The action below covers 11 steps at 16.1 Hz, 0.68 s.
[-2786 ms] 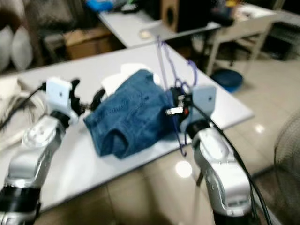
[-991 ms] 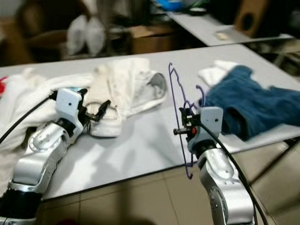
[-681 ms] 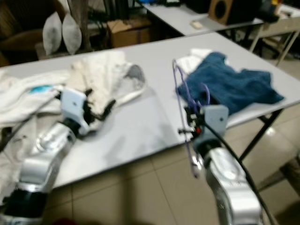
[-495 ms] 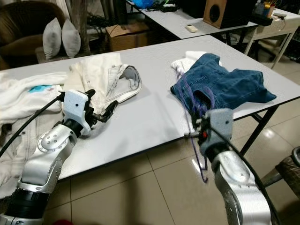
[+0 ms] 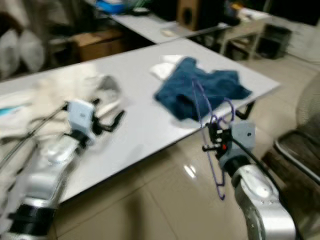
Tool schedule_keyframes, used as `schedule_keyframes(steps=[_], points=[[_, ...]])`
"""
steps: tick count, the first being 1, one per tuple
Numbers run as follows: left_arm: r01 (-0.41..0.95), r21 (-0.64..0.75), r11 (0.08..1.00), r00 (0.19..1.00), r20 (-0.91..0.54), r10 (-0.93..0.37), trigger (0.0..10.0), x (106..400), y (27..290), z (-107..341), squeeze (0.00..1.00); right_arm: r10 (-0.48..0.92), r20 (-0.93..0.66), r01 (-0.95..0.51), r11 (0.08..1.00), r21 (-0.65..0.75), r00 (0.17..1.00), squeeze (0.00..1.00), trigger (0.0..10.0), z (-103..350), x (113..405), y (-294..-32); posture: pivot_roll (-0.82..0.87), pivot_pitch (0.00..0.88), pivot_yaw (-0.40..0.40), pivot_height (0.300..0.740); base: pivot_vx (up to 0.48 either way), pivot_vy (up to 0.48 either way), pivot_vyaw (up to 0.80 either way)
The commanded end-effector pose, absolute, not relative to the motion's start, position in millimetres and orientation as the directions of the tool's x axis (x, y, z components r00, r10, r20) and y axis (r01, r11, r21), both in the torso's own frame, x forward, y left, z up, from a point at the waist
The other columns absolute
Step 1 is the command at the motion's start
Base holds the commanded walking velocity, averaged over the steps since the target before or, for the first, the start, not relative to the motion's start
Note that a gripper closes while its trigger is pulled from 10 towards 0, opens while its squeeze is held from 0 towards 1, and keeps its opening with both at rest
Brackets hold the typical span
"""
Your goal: Hang hanger
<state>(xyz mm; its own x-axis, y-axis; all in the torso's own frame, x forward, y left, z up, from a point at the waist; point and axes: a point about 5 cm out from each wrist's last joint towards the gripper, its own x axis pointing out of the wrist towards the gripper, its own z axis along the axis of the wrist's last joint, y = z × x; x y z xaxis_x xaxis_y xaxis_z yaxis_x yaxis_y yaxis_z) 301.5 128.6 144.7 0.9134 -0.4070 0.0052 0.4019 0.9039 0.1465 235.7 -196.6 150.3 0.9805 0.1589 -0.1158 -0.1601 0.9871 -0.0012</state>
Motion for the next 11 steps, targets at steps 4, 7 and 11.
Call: schedule_keyframes(steps=[4,7,11], points=[[0.355,0.188,0.916,0.933,-0.01,-0.36,10.0,305.7,139.0,143.2,0.0,0.243,-0.063,-0.246,0.968,-0.043,0.968,0.0,10.0,161.5,235.3,-184.0,-0.23,0.0,0.032,0.74,0.372,0.0,0.0],[0.339,0.209,0.917,0.939,-0.02,-0.343,10.0,306.8,140.5,140.2,0.0,0.268,-0.043,-0.27,0.961,-0.054,0.962,0.0,10.0,164.4,233.9,-182.6,-0.23,0.0,0.029,0.74,0.374,0.0,0.0],[0.292,0.227,0.929,0.956,-0.046,-0.289,10.0,308.2,147.2,136.8,0.0,0.274,-0.036,-0.275,0.96,-0.046,0.961,0.0,10.0,163.7,236.3,-184.1,-0.22,0.0,0.022,0.74,0.257,0.0,0.0]])
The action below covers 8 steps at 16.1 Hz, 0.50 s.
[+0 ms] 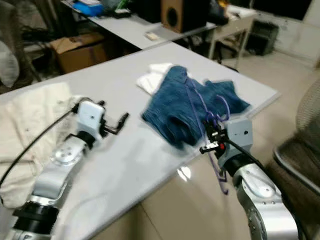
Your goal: Hang hanger
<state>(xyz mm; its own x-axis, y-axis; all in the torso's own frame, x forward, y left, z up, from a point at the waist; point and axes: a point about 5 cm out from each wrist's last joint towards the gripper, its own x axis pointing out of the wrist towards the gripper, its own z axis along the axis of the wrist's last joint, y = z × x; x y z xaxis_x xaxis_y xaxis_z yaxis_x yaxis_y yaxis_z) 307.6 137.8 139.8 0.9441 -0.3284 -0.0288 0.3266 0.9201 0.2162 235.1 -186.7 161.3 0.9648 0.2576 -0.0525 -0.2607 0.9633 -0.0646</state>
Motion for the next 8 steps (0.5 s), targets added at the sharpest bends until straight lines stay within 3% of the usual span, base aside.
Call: schedule_keyframes(steps=[1,8], points=[[0.275,0.242,0.93,0.961,-0.064,-0.268,10.0,308.8,151.3,134.9,0.0,0.3,-0.033,-0.301,0.953,-0.041,0.953,0.0,10.0,164.6,236.5,-181.0,-0.22,0.0,0.023,0.74,0.0,0.0,0.0],[0.149,0.346,0.927,0.984,-0.145,-0.104,9.9,309.9,180.1,126.7,0.0,0.368,-0.014,-0.368,0.93,-0.019,0.93,0.0,10.0,162.4,231.4,-169.3,-0.21,0.0,0.035,0.74,0.0,0.0,0.0]])
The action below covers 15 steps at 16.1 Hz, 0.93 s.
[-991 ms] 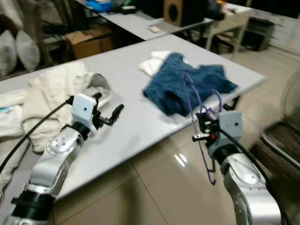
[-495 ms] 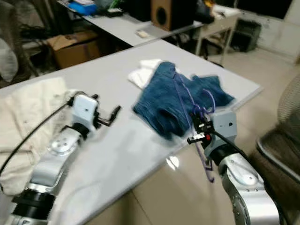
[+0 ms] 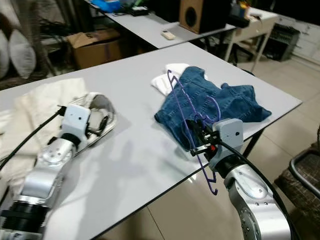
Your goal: Hang hanger
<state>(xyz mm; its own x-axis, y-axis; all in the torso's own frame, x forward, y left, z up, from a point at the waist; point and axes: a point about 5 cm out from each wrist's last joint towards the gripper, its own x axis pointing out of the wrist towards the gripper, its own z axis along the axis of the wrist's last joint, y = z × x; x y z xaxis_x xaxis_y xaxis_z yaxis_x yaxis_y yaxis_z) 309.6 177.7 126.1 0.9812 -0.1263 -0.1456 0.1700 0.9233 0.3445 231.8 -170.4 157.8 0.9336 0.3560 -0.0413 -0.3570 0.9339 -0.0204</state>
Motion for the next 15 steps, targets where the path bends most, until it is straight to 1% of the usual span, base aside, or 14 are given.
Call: schedule_keyframes(steps=[1,2,4,6,7,9,11,13,15], points=[[0.155,0.368,0.917,0.981,-0.169,-0.098,0.7,311.0,184.1,124.8,0.0,0.373,-0.013,-0.373,0.928,-0.019,0.928,0.0,10.0,162.0,231.5,-168.1,-0.2,0.0,0.037,0.74,0.0,0.0,0.0],[0.172,0.373,0.912,0.975,-0.193,-0.105,0.0,311.2,184.4,122.2,0.0,0.375,-0.011,-0.375,0.927,-0.019,0.927,0.0,10.0,162.0,231.6,-167.6,-0.2,0.0,0.037,0.74,0.0,0.0,0.0],[0.216,0.358,0.908,0.961,-0.24,-0.133,0.0,312.6,180.5,115.0,0.0,0.376,-0.013,-0.376,0.926,-0.021,0.927,0.0,10.0,161.2,231.5,-166.8,-0.2,0.0,0.037,0.74,0.0,0.0,0.0],[0.243,0.33,0.912,0.954,-0.249,-0.164,0.0,315.8,174.9,114.1,0.0,0.373,-0.013,-0.374,0.927,-0.02,0.928,0.0,10.0,160.8,231.3,-166.8,-0.21,0.0,0.038,0.74,0.0,0.0,0.0],[0.243,0.334,0.91,0.952,-0.264,-0.158,0.0,317.9,174.4,112.2,0.0,0.372,-0.013,-0.372,0.928,-0.022,0.928,0.0,10.0,160.8,231.3,-167.1,-0.21,0.0,0.039,0.74,0.0,0.0,0.0],[0.216,0.362,0.907,0.954,-0.276,-0.117,0.0,320.3,178.6,109.5,0.0,0.371,-0.013,-0.371,0.928,-0.024,0.929,0.0,10.0,161.1,231.4,-167.1,-0.21,0.0,0.039,0.74,0.0,0.0,0.0],[0.134,0.44,0.888,0.957,-0.291,0.0,0.0,325.6,195.0,106.0,0.0,0.374,-0.015,-0.374,0.927,-0.03,0.927,0.0,10.0,161.3,231.1,-166.7,-0.21,0.0,0.036,0.74,0.0,0.0,0.0],[0.132,0.448,0.884,0.945,-0.325,0.024,0.0,326.7,200.7,102.1,0.0,0.38,-0.019,-0.38,0.924,-0.033,0.925,0.0,10.0,160.5,231.2,-165.5,-0.21,0.0,0.035,0.74,0.0,0.0,0.0],[0.112,0.494,0.862,0.943,-0.326,0.065,0.0,327.1,206.3,99.8,0.0,0.385,-0.021,-0.385,0.922,-0.038,0.923,0.0,10.0,160.5,231.2,-164.4,-0.22,0.0,0.033,0.74,0.0,0.0,0.0]])
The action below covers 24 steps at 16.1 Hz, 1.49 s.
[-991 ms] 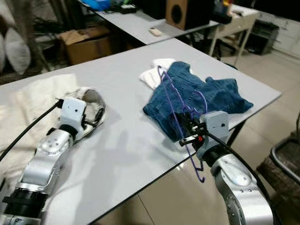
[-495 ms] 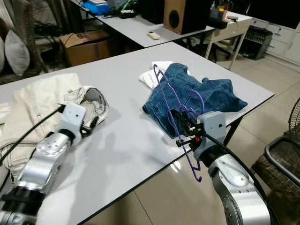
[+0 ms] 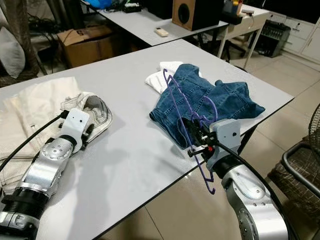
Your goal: Hang hanger
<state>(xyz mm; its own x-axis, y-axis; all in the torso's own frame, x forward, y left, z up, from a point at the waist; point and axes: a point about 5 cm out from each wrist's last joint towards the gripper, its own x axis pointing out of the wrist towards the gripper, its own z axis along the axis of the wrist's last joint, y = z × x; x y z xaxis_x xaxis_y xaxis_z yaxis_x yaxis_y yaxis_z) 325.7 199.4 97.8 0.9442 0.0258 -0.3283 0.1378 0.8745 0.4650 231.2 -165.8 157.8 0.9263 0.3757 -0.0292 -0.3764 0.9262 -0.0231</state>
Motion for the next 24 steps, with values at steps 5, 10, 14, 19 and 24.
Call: schedule_keyframes(steps=[5,10,14,19,24], points=[[0.083,0.618,0.781,0.966,-0.243,0.09,0.0,322.5,210.9,112.4,0.0,0.38,-0.022,-0.38,0.924,-0.042,0.925,0.0,10.0,160.5,230.6,-165.9,-0.21,0.0,0.032,0.74,0.0,0.0,0.0],[0.046,0.628,0.777,0.967,-0.225,0.124,10.0,308.3,214.0,107.7,0.0,0.386,-0.025,-0.387,0.921,-0.041,0.922,0.0,10.0,159.5,231.1,-164.5,-0.21,0.0,0.028,0.74,0.0,0.0,0.0],[0.026,0.592,0.805,0.969,-0.214,0.126,10.0,305.2,215.3,109.6,1.0,0.394,-0.025,-0.395,0.918,-0.041,0.919,0.0,10.0,159.3,233.1,-163.5,-0.19,0.0,0.02,0.74,0.0,0.0,0.0],[-0.007,0.663,0.749,0.962,-0.2,0.186,10.0,311.1,220.2,104.5,0.0,0.402,-0.026,-0.403,0.914,-0.042,0.915,0.0,10.0,158.7,233.2,-161.2,-0.2,0.0,0.024,0.74,0.0,0.0,0.0],[0.003,0.7,0.715,0.97,-0.176,0.168,10.0,308.4,216.6,104.4,0.0,0.397,-0.026,-0.398,0.916,-0.045,0.917,0.0,10.0,158.1,232.5,-161.7,-0.2,0.0,0.028,0.74,0.0,0.0,0.0]])
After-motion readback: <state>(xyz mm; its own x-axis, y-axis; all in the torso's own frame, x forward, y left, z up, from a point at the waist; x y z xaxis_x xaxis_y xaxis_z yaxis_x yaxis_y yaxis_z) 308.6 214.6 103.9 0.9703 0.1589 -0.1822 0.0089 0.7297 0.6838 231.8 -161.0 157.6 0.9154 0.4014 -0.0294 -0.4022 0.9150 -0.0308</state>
